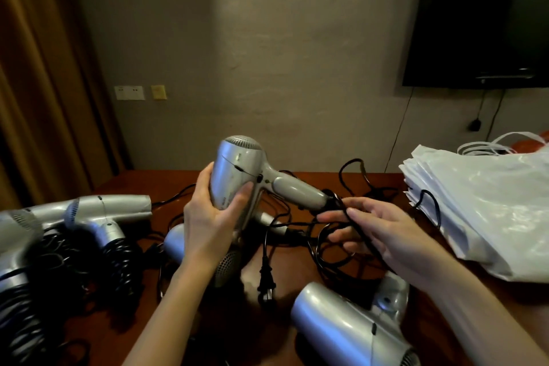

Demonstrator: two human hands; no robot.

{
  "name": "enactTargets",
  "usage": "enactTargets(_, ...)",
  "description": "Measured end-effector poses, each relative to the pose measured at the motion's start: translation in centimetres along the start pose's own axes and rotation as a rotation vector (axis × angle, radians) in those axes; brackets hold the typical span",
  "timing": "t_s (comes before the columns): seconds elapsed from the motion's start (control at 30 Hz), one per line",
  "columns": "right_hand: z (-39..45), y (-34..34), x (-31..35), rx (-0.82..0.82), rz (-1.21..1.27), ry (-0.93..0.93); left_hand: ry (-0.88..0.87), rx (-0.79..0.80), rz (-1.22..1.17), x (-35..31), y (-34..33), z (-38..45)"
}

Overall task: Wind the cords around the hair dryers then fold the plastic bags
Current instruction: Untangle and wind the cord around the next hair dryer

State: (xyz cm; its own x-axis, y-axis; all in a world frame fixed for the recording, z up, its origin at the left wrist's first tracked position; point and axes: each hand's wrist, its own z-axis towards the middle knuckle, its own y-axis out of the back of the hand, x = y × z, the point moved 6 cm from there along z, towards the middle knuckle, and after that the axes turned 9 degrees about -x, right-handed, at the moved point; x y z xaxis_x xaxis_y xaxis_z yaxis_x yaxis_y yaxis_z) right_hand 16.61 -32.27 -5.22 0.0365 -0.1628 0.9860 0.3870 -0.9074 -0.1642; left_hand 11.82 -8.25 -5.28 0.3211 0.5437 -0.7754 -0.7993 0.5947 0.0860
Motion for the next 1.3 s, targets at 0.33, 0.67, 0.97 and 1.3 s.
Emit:
enactTargets(0.33, 0.9, -1.0, -2.3, -0.05, -0.057, 0.141, 0.172, -0.048, -0.072, 1.8, 0.4, 0.3)
enactTargets(0.67, 0.5, -0.6, -2.2, -0.01, -0.153, 0.027, 0.267, 0.005, -0.214, 1.6, -0.3, 0.3)
enactTargets(0.97, 0.5, 0.4, -0.6, -0.047, -0.642, 0.167, 0.435, 0.234, -0.386, 1.1, -2.8, -0.6)
enactTargets(1.3, -0.3, 2.2, 1.8, 0.091, -0.65, 0.392, 0.484, 0.394, -0.404, 1.3, -2.8, -0.3)
